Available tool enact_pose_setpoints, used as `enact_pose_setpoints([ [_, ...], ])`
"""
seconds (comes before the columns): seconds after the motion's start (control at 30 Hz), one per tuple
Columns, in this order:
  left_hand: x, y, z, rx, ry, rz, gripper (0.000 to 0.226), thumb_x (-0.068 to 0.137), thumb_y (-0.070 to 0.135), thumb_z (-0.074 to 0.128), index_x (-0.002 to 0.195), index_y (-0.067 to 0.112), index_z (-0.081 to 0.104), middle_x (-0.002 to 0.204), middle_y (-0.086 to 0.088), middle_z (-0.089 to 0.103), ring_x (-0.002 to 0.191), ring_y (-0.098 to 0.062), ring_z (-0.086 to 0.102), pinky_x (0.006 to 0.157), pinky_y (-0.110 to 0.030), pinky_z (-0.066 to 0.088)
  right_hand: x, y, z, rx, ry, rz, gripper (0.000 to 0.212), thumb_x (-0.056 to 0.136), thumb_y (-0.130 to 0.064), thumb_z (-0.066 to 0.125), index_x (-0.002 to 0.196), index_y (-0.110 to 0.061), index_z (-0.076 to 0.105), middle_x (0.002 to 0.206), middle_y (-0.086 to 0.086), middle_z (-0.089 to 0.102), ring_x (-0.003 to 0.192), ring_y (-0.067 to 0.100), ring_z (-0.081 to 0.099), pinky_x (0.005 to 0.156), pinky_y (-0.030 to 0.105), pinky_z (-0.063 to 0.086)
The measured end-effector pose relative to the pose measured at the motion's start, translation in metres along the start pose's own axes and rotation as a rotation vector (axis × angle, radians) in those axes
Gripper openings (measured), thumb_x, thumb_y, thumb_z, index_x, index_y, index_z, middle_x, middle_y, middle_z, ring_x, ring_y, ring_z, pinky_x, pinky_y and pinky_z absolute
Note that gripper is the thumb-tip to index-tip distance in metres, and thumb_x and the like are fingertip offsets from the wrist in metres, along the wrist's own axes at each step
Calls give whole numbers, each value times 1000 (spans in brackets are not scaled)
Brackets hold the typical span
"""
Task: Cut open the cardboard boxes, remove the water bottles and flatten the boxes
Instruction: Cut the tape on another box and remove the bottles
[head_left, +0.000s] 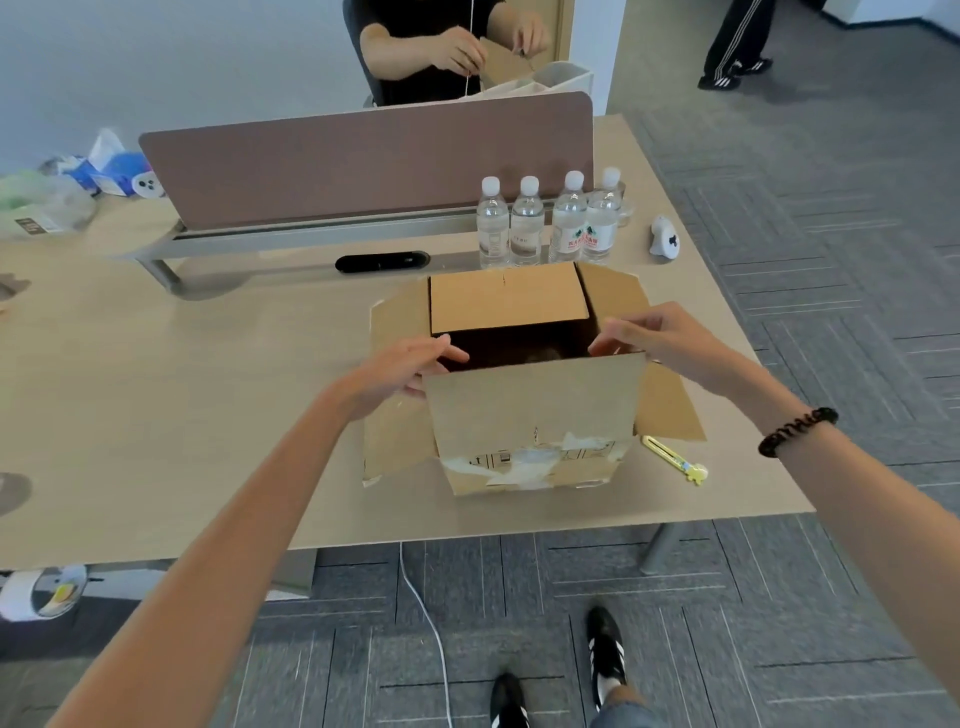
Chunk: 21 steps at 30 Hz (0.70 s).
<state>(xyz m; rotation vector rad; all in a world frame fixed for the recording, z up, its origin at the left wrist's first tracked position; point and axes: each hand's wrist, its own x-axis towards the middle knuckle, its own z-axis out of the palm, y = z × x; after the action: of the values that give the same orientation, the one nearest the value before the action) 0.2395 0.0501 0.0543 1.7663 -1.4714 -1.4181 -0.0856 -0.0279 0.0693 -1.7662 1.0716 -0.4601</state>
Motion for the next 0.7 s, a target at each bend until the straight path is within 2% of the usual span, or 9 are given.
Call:
enact_pose_setpoints([
  [0.1,-8,-1,5,-9,-116,-8,39,103,46,37,127,25,61,105,-3,74,96,-12,69,88,-26,52,-14,-7,-2,67,-142,55,47,97,-46,45,98,-10,75,96,5,75,82,25,67,81,34,51],
  [0.17,-10,-4,14,16,-201,12,31,101,38,48,127,24,58,103,-4,75,87,-16,72,84,-24,55,-22,-6,-1,65,-272,105,43,97,-40,48,105,-4,70,100,9,74,78,25,67,72,29,55],
  [0.27,-7,-12,30,58,-207,19,37,92,26,67,127,21,57,106,-6,73,78,-20,73,78,-28,59,-26,5,5,-7,-378,166,32,92,-32,59,110,-7,66,100,8,73,78,25,69,69,30,57],
  [0.37,-1,-27,48,264,-169,112,43,84,28,75,124,21,60,112,-1,69,92,-17,70,88,-35,57,-27,20,18,-49,-323,196,27,88,-31,67,108,-12,67,93,4,74,76,23,69,66,29,56],
  [0.43,-1,-33,60,399,-140,161,49,82,35,76,126,20,61,116,2,68,99,-9,63,93,-29,52,-27,31,29,-82,-243,184,26,83,-33,73,102,-16,68,90,2,73,75,23,68,63,30,55],
  [0.53,0,-39,72,471,-122,169,57,83,41,75,132,20,57,128,3,61,105,-7,55,88,-20,43,-25,48,44,-269,-176,130,36,71,-45,81,99,-26,67,95,-6,66,87,17,62,72,29,50],
  [0.6,1,-43,77,523,-135,157,57,85,42,72,135,21,54,126,7,57,107,-6,50,82,-14,39,-27,55,53,-342,-179,104,47,69,-44,83,108,-27,62,107,-10,59,98,12,56,79,25,43],
  [0.63,2,-45,79,559,-146,151,56,87,43,70,136,22,53,125,8,55,109,-6,49,83,-14,38,-27,57,58,-364,-188,103,52,71,-45,82,115,-27,59,115,-11,56,105,11,54,84,26,42],
  [0.7,5,-50,85,618,-174,136,52,90,45,65,136,25,51,130,7,54,115,-12,51,93,-24,43,-27,59,67,-433,-190,121,57,78,-51,73,127,-30,54,128,-13,51,117,11,49,95,31,41],
])
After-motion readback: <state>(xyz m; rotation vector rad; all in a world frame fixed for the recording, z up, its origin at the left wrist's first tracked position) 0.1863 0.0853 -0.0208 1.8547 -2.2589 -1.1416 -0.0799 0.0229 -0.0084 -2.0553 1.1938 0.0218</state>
